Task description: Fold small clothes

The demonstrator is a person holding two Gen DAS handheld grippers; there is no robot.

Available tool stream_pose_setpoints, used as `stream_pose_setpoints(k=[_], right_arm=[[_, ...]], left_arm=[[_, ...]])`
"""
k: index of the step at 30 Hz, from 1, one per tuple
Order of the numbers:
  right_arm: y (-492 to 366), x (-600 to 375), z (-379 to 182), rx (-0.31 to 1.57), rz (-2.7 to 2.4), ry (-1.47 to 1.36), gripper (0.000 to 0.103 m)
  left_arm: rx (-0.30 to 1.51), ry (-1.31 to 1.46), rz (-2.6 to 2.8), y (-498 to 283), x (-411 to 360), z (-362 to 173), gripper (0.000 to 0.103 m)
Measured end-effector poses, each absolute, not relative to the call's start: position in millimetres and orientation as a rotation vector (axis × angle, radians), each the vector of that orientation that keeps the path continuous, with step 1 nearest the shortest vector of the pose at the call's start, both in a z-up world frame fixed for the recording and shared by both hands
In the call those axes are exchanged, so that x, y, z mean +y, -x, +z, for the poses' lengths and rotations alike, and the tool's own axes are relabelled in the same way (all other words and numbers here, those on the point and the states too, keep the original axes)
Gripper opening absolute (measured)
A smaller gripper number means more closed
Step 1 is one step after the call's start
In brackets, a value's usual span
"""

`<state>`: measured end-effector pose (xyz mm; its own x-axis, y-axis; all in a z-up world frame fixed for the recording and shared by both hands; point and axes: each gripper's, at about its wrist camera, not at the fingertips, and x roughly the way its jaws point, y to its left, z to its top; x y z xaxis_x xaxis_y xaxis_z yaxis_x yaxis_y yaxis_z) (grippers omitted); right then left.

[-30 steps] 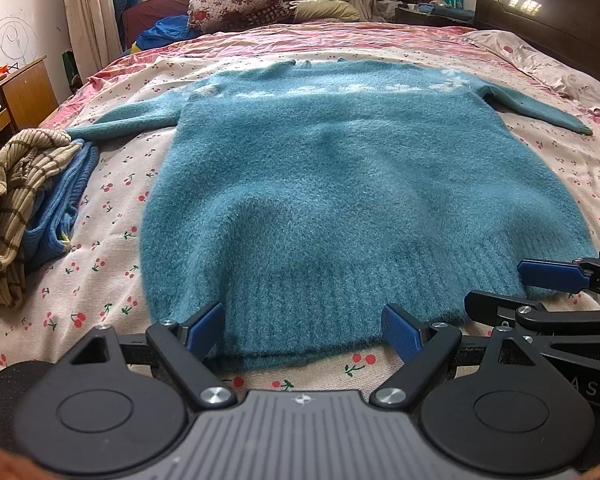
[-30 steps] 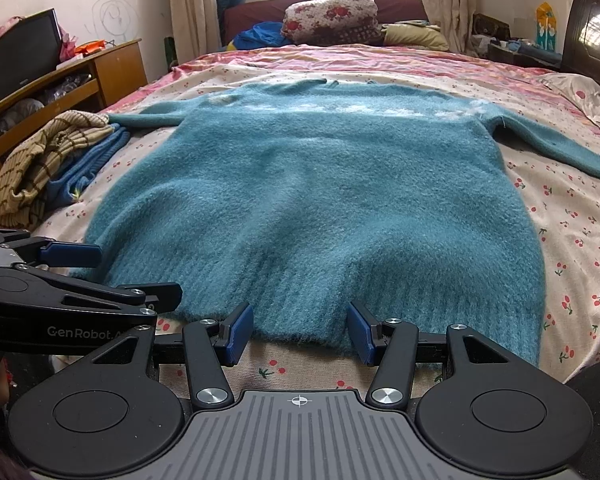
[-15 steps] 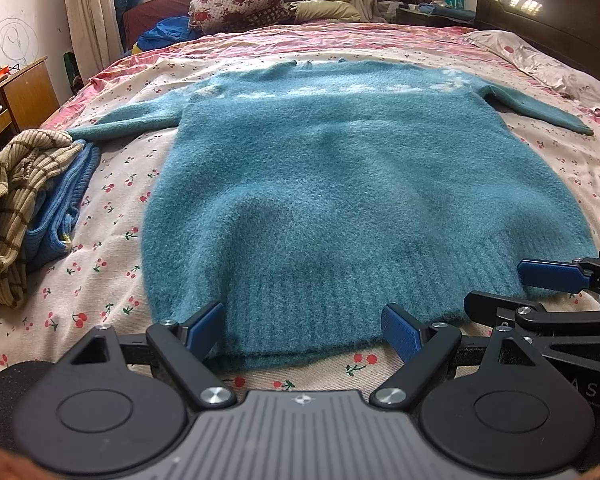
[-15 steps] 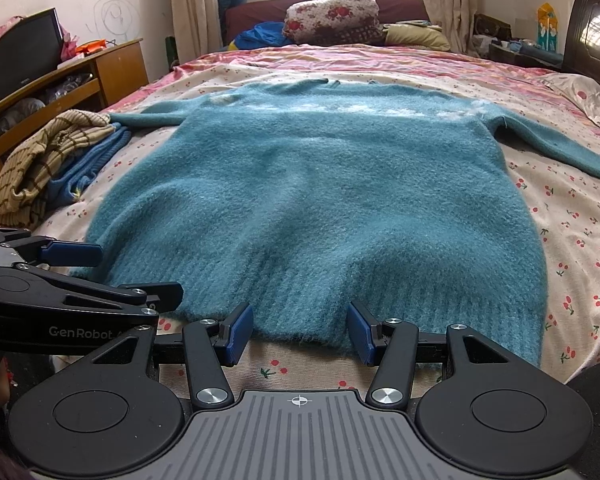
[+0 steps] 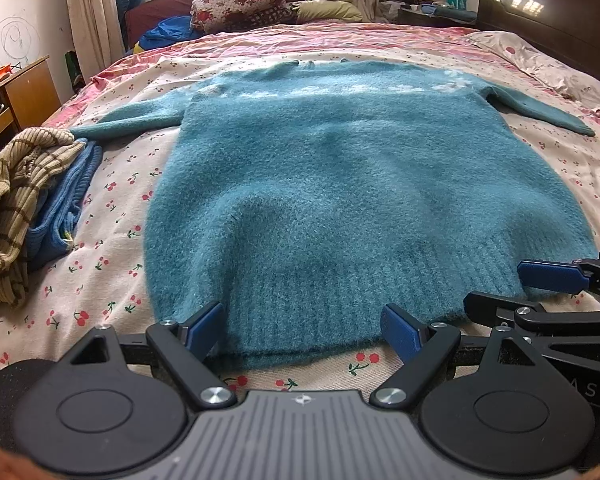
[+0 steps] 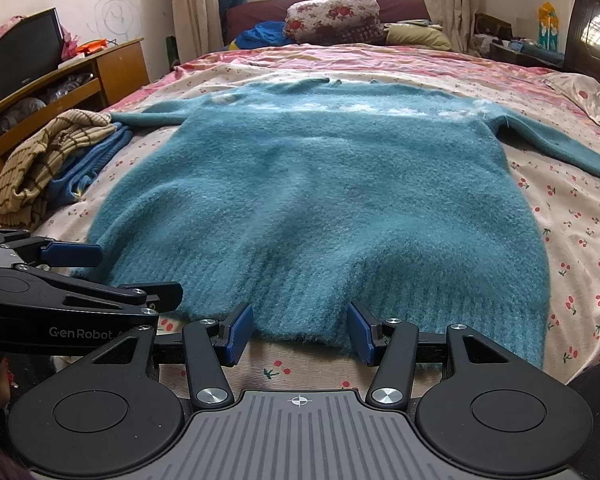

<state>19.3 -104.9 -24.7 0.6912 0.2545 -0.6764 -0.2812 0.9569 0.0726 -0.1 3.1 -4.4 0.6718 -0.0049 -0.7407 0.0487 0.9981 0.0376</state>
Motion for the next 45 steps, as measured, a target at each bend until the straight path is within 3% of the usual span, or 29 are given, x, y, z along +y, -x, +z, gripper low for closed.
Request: stream_pose_setpoints(k=[26,45], right_arm=[[-17.2,-106.9,-4.9,0.687,0.291,0.032,0.051],[-115.4,-169.4,13.0,0.691,0.156,-0.134,0.05]], left_arm=[[0.776,-0.057,-0.041,-6.8,-1.8,19.7,0.09],[0.754,-0.069,-0.123,-131.4,-61.1,39.3,0.09]])
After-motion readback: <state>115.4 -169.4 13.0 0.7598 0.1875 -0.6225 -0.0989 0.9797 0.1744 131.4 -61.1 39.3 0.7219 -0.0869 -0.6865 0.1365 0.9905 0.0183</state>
